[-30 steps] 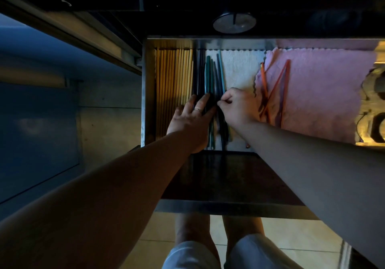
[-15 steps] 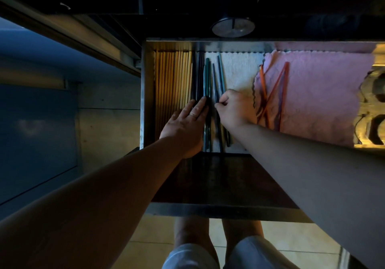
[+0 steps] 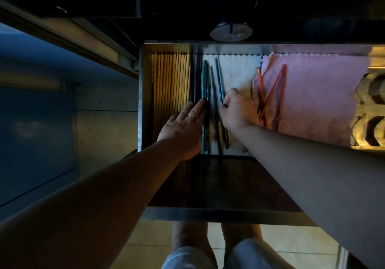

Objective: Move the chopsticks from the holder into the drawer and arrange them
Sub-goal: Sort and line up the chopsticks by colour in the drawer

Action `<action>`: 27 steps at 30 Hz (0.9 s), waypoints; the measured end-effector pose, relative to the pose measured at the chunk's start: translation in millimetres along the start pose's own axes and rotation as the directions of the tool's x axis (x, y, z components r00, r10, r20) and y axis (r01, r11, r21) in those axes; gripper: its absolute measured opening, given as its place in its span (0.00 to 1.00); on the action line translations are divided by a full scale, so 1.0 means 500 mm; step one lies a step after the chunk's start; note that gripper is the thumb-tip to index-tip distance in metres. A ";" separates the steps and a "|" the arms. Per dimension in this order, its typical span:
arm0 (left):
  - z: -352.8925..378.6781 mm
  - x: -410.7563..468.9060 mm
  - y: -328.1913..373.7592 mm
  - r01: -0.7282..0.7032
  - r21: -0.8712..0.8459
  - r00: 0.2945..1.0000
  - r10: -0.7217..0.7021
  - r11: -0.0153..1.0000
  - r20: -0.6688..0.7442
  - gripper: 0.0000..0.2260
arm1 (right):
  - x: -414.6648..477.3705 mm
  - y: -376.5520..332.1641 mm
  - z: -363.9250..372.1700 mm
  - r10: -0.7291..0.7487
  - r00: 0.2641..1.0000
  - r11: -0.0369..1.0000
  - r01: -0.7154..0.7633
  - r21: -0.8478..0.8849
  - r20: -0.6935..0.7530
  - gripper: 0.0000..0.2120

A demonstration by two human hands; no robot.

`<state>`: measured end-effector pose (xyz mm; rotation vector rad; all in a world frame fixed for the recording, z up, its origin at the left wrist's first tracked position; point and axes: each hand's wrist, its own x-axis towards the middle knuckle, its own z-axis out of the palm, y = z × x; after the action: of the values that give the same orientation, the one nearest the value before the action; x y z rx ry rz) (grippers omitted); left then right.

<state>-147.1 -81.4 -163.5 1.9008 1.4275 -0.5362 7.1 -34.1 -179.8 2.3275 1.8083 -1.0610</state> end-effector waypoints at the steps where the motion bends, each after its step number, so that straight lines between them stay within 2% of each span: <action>1: -0.002 0.000 0.000 0.001 0.005 1.000 -0.001 1.000 0.000 0.37 | 0.000 -0.003 0.001 0.006 1.000 1.000 -0.006 -0.004 0.002 0.07; 11: -0.018 0.000 -0.001 -0.017 0.024 0.999 0.017 1.000 -0.029 0.34 | -0.012 0.008 -0.001 0.006 1.000 0.996 -0.006 0.086 0.008 0.05; 16: -0.024 0.002 0.008 -0.005 0.062 1.000 0.003 0.998 0.021 0.36 | -0.019 0.013 -0.001 -0.016 1.000 0.997 0.016 0.078 0.001 0.04; 20: -0.028 0.001 0.008 -0.005 0.076 0.999 0.002 0.997 0.042 0.35 | -0.015 0.012 0.001 -0.009 0.999 0.988 0.002 0.152 0.045 0.04; 27: -0.015 -0.001 0.012 0.030 0.044 1.000 -0.029 0.999 -0.008 0.35 | -0.012 0.013 0.004 -0.021 0.999 0.985 0.014 0.171 0.039 0.03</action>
<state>-142.3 -77.3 -156.5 1.9208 1.4617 -0.5795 11.2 -42.2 -180.8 2.3644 1.7938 -1.3056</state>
